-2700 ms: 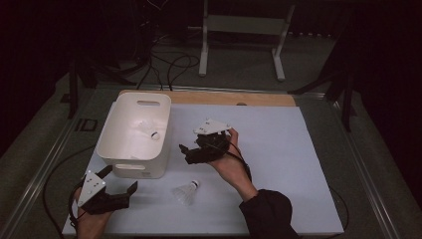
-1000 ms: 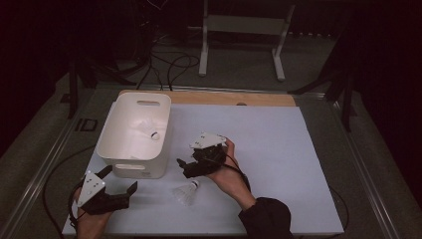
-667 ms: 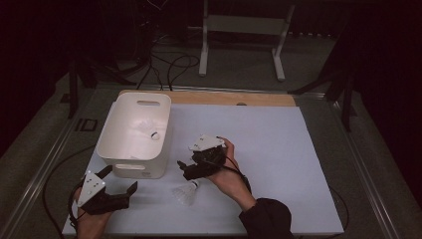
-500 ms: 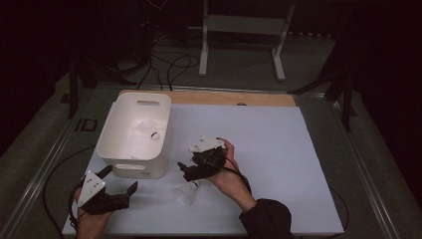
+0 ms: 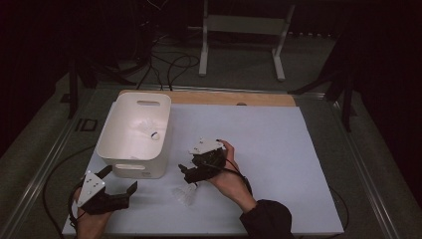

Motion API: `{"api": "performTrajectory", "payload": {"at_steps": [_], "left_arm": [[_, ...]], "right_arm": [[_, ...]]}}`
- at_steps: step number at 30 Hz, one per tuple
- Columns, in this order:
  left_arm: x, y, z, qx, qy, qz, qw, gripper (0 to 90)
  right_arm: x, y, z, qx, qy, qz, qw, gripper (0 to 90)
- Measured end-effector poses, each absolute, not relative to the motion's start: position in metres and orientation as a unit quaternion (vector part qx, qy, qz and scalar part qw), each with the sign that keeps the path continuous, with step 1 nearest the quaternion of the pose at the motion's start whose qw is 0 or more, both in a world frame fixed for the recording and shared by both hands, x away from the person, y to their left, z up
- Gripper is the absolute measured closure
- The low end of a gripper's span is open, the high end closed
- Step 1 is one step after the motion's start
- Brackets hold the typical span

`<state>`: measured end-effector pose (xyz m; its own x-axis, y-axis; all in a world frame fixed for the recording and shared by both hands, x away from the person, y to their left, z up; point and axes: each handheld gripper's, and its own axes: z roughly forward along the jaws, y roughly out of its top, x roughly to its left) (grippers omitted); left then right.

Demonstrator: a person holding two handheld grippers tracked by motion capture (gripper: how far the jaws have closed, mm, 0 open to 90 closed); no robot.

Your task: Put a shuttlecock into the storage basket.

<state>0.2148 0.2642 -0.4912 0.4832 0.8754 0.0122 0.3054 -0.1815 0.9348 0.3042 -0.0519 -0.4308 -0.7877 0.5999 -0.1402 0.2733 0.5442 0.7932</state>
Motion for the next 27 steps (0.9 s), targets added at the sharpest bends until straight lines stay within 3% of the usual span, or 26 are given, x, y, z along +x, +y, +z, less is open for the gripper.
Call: {"api": "performTrajectory", "payload": {"at_steps": [27], "left_arm": [[0.215, 0.264, -0.491, 0.711, 0.415, 0.293, 0.487, 1.1]], "right_arm": [[0.287, -0.051, -0.446, 0.239, 0.872, 0.391, 0.172, 7.3]]}}
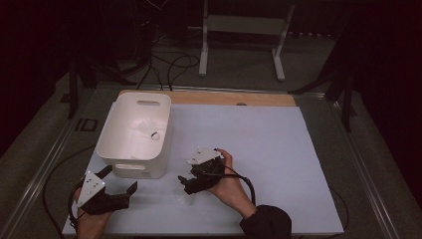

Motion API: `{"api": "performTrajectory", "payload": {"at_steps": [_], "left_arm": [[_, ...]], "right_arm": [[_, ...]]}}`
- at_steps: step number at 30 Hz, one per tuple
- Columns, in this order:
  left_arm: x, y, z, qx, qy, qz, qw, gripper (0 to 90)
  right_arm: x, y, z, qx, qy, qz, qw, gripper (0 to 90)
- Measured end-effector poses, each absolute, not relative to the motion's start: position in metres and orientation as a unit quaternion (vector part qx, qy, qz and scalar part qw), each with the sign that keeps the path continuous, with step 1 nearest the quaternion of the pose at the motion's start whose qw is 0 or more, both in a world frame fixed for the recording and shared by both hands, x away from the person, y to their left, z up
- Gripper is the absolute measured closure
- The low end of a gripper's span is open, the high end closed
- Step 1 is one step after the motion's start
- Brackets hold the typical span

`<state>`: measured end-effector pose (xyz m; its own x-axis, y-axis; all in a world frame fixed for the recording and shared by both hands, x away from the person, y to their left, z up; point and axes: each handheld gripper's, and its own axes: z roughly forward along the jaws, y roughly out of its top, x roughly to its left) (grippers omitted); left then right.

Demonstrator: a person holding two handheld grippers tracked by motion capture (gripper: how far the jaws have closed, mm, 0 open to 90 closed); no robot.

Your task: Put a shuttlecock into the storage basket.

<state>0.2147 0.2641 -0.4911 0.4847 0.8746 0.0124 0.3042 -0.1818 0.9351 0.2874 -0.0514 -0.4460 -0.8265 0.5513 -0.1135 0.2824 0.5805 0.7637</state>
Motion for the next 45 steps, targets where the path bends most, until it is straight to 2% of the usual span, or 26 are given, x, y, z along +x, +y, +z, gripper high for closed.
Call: {"api": "performTrajectory", "payload": {"at_steps": [17, 45], "left_arm": [[0.215, 0.264, -0.491, 0.711, 0.415, 0.293, 0.486, 1.1], [0.215, 0.264, -0.491, 0.71, 0.416, 0.294, 0.486, 1.1]], "right_arm": [[0.278, -0.056, -0.455, 0.246, 0.876, 0.391, 0.137, 7.2], [0.274, -0.039, -0.482, 0.224, 0.91, 0.323, 0.133, 7.3]]}}
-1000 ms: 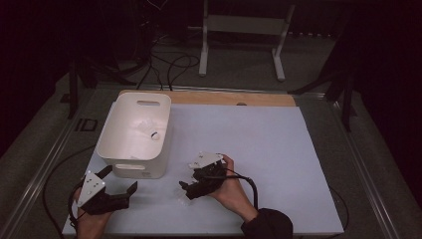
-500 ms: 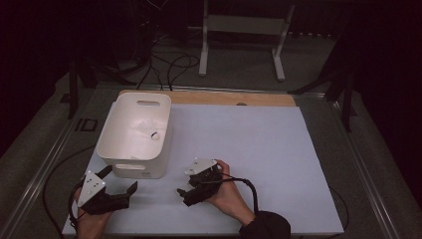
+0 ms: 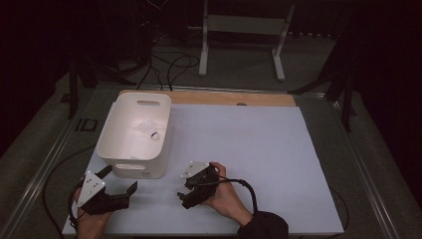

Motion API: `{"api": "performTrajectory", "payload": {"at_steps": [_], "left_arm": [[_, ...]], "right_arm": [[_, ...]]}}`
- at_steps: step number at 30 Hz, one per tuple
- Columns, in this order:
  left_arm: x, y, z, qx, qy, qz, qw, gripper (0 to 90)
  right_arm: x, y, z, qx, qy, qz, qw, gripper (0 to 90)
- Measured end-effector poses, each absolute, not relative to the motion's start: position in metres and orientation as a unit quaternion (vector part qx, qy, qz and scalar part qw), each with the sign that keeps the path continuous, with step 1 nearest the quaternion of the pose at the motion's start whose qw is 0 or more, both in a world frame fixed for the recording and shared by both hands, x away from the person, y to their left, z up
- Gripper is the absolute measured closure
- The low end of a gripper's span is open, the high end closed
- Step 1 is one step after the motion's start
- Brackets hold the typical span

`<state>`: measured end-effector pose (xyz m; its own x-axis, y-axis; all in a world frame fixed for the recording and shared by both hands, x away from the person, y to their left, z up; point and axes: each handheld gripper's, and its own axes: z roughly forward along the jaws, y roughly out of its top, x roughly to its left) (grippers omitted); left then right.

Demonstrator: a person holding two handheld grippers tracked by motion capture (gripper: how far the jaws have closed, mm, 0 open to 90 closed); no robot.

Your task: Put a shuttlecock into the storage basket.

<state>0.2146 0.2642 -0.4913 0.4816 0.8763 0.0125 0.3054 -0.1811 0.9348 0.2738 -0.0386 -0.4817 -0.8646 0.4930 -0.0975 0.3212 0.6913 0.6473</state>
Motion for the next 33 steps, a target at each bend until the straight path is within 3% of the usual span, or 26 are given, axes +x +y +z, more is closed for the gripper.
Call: {"api": "performTrajectory", "payload": {"at_steps": [16, 24, 29, 30, 33], "left_arm": [[0.215, 0.264, -0.491, 0.71, 0.416, 0.294, 0.486, 1.1], [0.215, 0.264, -0.492, 0.71, 0.416, 0.294, 0.486, 1.1], [0.215, 0.264, -0.492, 0.71, 0.416, 0.294, 0.486, 1.1], [0.215, 0.264, -0.492, 0.71, 0.416, 0.294, 0.486, 1.1], [0.215, 0.264, -0.492, 0.71, 0.416, 0.294, 0.486, 1.1]], "right_arm": [[0.291, -0.063, -0.465, 0.285, 0.888, 0.32, 0.169, 8.1], [0.297, -0.076, -0.463, 0.304, 0.881, 0.32, 0.17, 17.3], [0.297, -0.08, -0.464, 0.305, 0.882, 0.319, 0.166, 28.8], [0.297, -0.08, -0.464, 0.306, 0.88, 0.322, 0.165, 36.3], [0.298, -0.081, -0.464, 0.309, 0.878, 0.33, 0.161, 45.6]]}}
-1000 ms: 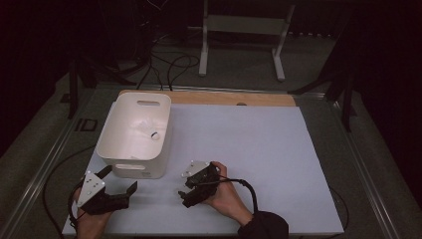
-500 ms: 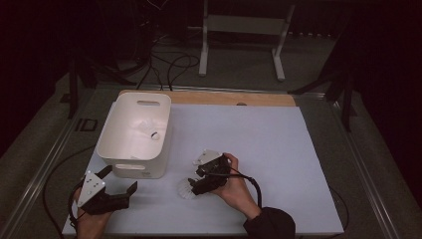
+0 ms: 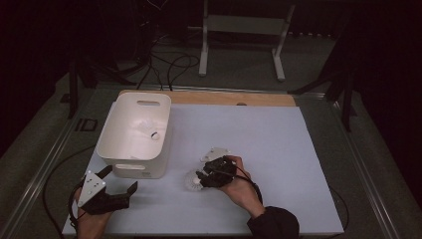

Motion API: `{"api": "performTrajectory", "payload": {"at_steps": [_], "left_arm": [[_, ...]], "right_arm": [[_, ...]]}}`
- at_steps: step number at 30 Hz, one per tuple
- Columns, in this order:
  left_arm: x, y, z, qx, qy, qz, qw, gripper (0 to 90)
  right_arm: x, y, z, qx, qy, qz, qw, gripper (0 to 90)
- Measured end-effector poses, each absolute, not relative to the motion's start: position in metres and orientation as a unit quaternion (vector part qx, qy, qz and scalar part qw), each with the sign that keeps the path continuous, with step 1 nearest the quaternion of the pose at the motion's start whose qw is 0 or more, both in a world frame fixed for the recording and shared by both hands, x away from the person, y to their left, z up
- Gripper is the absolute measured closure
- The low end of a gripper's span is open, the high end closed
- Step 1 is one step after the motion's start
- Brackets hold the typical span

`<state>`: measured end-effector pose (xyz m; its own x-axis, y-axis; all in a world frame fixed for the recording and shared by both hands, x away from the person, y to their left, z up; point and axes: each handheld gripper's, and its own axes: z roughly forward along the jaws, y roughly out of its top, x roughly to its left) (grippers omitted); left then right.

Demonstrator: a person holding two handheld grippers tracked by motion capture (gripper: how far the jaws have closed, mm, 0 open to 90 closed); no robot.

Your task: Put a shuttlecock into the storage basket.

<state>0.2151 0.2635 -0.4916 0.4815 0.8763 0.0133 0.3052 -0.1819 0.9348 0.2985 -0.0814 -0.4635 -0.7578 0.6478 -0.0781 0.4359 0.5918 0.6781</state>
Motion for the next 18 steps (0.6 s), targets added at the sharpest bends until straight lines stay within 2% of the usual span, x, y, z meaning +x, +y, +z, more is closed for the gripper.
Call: {"api": "performTrajectory", "payload": {"at_steps": [4, 14, 18], "left_arm": [[0.2152, 0.2636, -0.4916, 0.71, 0.416, 0.294, 0.486, 1.1], [0.2152, 0.2634, -0.4917, 0.711, 0.415, 0.294, 0.486, 1.1], [0.2153, 0.2635, -0.4918, 0.711, 0.416, 0.294, 0.485, 1.1]], "right_arm": [[0.2986, -0.0816, -0.464, 0.305, 0.88, 0.333, 0.147, 55.4], [0.299, -0.0802, -0.4657, 0.305, 0.884, 0.331, 0.123, 72.0], [0.3, -0.0803, -0.4661, 0.306, 0.885, 0.333, 0.111, 75.9]]}}
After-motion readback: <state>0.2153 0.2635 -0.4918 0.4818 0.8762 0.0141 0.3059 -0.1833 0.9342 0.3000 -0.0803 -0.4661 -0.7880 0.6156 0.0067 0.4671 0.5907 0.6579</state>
